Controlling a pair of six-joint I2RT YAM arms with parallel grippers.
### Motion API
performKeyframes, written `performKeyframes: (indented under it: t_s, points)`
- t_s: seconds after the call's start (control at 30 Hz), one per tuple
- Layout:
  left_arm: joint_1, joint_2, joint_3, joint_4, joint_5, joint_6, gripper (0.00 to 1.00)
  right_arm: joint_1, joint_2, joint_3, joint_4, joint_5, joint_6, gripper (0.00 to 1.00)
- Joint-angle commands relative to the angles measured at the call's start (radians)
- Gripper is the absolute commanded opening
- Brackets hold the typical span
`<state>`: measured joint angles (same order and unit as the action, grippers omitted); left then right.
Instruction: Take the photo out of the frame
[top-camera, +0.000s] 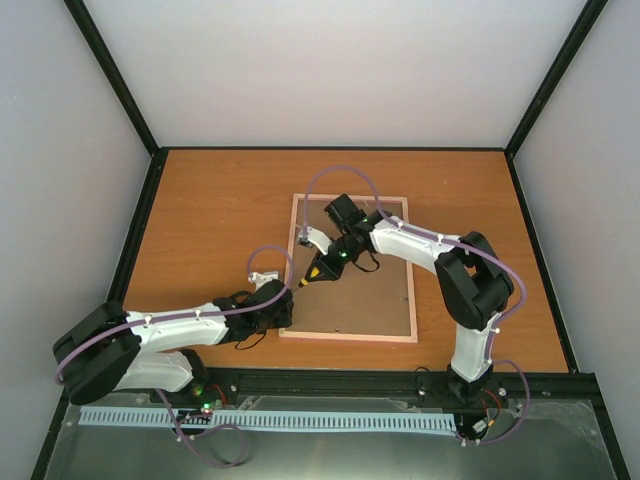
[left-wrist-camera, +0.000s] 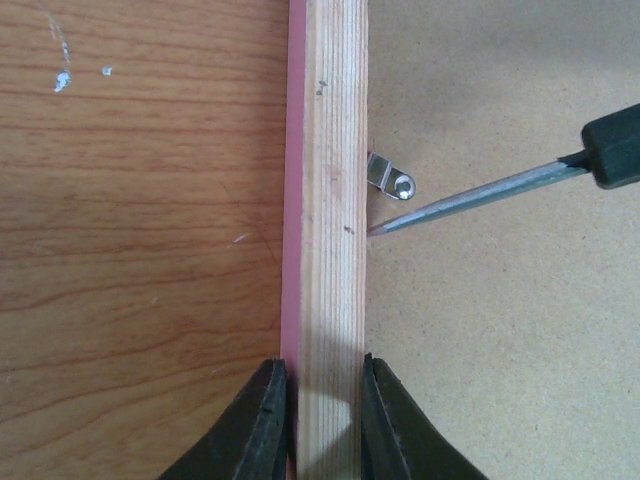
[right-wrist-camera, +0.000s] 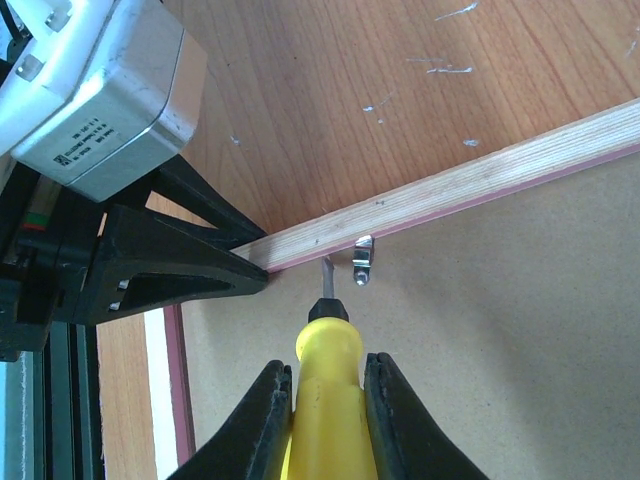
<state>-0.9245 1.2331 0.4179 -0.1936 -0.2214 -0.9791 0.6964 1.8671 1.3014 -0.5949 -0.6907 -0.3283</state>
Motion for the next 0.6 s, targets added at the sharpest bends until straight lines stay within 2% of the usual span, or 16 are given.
performKeyframes:
  t_s: [0.0, 0.37, 0.57]
  points:
    - [0.008, -0.011, -0.022, -0.015, 0.002, -0.031, 0.01, 0.024, 0.004, 0.019, 0.006, 0.041, 0.01, 0.03]
    - [0.007, -0.009, -0.023, -0.017, 0.001, -0.035, 0.01, 0.028, -0.006, 0.021, 0.002, 0.122, 0.024, 0.03]
    - [0.007, -0.016, -0.027, -0.021, -0.001, -0.039, 0.01, 0.028, -0.02, 0.027, -0.002, 0.24, 0.049, 0.03]
